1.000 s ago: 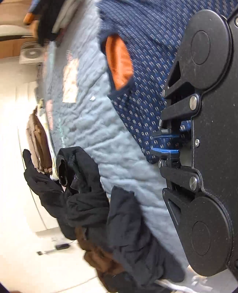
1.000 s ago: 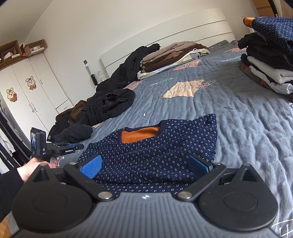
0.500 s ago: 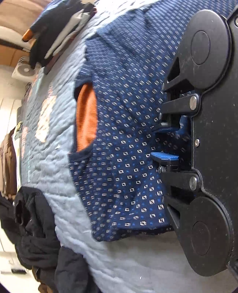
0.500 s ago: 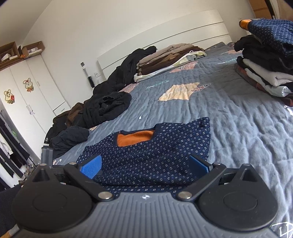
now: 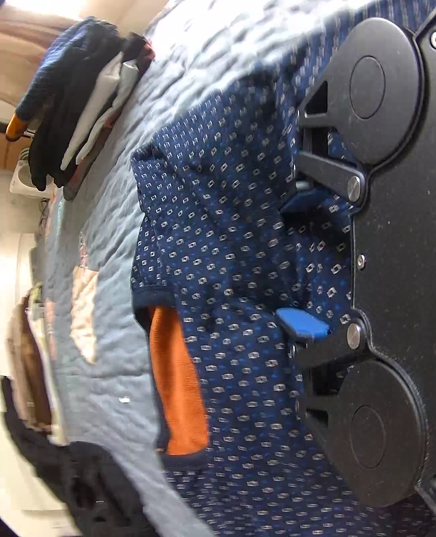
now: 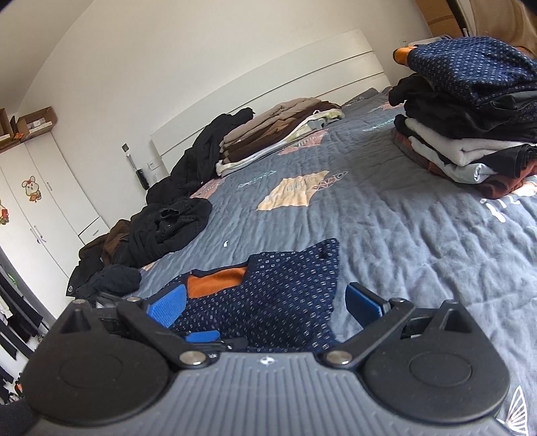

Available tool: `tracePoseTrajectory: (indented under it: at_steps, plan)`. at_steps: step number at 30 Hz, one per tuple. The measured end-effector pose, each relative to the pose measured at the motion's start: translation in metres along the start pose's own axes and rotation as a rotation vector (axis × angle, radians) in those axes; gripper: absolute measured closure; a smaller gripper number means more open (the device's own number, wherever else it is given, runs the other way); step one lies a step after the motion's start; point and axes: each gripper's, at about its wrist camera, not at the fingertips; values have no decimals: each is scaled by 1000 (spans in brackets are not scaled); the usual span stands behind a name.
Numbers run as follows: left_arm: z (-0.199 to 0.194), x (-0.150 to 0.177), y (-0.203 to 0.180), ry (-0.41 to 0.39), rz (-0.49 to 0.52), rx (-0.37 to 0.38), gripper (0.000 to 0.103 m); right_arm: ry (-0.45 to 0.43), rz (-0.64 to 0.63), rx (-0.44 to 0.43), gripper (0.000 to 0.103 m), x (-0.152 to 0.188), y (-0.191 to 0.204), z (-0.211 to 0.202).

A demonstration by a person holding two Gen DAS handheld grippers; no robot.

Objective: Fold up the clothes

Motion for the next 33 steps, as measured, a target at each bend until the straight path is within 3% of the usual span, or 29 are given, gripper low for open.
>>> tracePoseTrajectory:
  at_steps: [2,5,8,11,13,14,16,18,25,28,33]
  plan:
    - [-4,-2,-2,-18,8,-2,34,-5,9,2,2,-2,-4,-2]
    - [-25,-12,1,-77,-49,85,34,-21,30,3,2,-6,-9,-6]
    - [-20,-28,-2,-102,-121,76,32,-29,49,4,2,-8,-12,-8]
    - [7,-46,-3,-70,-206,31,32,-32,40,7,2,-8,-12,-9]
    - [32,-56,2,8,-299,29,32,-38,37,3,2,-9,-12,-10]
    - [43,-58,1,31,-307,-6,32,-40,40,0,2,-10,-12,-11]
    - [66,-62,-2,72,-309,-86,32,-38,46,-1,2,-10,-14,-10]
    - [77,-65,-11,54,-258,-144,23,-35,50,3,2,-10,-16,-10]
    - [91,-80,-19,13,-225,-217,22,-55,73,0,2,-12,-21,-16]
    - [78,-90,-19,3,-212,-199,23,-60,78,1,2,-14,-23,-17]
    - [54,-105,-36,-40,-114,-63,23,-63,99,5,2,-14,-28,-17]
Point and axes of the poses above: each gripper's, at about its wrist camera, not at the fingertips, and z roughly the way its jaws point, y to its left, x to its underside, and after that the axes turned 7 degrees about -y, right-handed
